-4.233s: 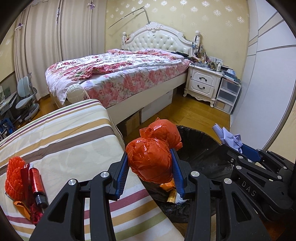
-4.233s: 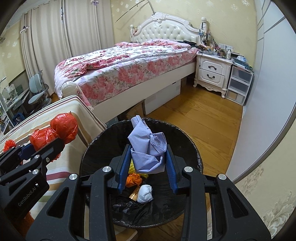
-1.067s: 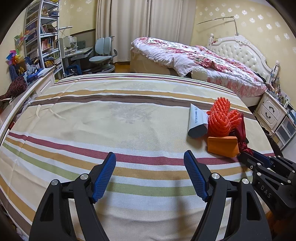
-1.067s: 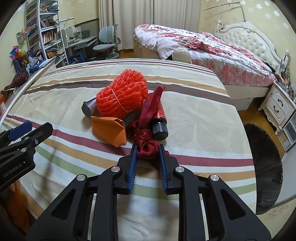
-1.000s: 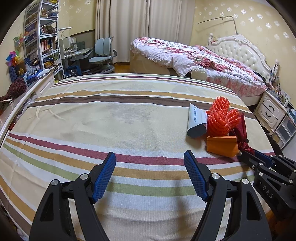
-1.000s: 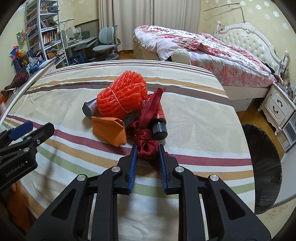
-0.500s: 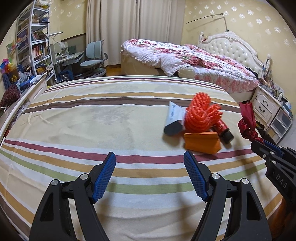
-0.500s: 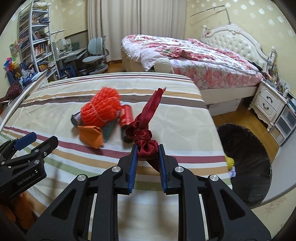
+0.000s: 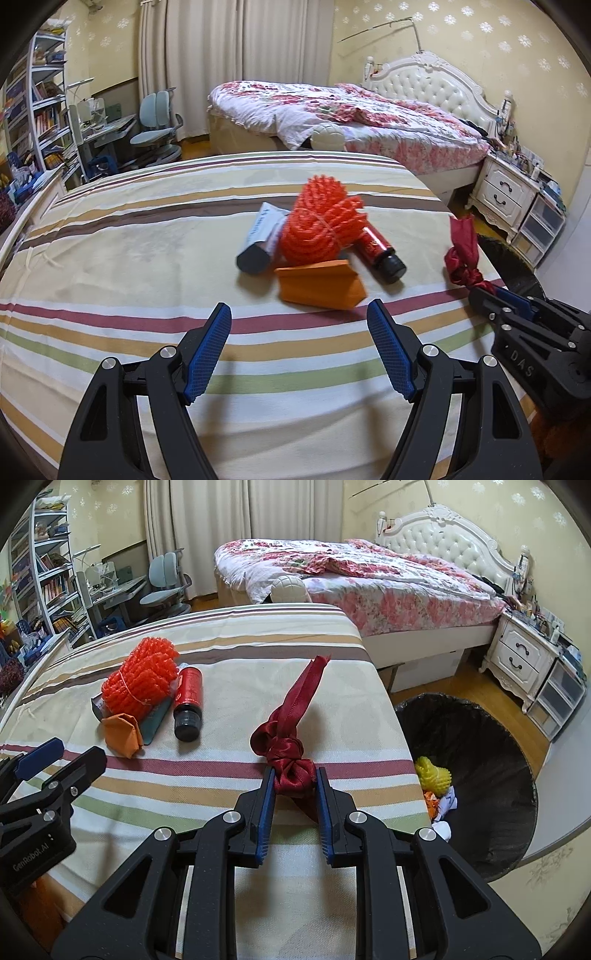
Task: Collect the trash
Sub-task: 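Grasp the orange cloth pouch with the left tool while the right tool holds the ribbon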
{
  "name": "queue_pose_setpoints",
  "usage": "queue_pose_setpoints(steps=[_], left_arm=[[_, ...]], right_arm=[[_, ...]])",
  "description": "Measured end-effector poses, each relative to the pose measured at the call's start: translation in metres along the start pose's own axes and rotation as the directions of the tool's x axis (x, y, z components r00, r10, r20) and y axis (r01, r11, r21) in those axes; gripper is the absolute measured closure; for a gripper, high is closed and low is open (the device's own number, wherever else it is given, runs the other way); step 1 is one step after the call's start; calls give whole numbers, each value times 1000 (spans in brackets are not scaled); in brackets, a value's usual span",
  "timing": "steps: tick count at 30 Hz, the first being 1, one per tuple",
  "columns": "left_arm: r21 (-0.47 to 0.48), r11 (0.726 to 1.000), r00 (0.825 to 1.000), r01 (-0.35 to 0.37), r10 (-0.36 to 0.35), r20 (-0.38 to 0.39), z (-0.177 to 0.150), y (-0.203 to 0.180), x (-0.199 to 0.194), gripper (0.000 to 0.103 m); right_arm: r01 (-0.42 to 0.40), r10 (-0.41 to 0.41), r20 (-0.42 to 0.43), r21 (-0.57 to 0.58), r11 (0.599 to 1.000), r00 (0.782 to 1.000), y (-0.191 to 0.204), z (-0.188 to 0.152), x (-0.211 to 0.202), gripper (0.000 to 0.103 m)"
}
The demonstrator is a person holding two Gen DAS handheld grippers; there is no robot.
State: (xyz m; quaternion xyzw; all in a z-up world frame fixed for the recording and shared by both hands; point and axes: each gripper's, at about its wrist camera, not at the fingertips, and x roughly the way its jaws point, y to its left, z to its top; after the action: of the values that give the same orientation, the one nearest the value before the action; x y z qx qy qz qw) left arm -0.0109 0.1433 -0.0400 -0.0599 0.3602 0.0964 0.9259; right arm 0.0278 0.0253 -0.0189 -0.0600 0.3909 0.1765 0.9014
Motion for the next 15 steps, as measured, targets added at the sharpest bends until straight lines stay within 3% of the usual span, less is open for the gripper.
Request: queue_pose_setpoints(steps=[9, 15], left_arm=[[4, 1000, 999, -16, 16, -30, 11, -18, 18, 28], [-51, 998, 992, -43, 36, -123, 17, -9, 35, 27]], right_arm=[[-40, 40, -8, 13, 999, 999, -4, -2, 3, 82], [-61, 61, -13, 24, 998, 998, -7, -2, 5, 82]])
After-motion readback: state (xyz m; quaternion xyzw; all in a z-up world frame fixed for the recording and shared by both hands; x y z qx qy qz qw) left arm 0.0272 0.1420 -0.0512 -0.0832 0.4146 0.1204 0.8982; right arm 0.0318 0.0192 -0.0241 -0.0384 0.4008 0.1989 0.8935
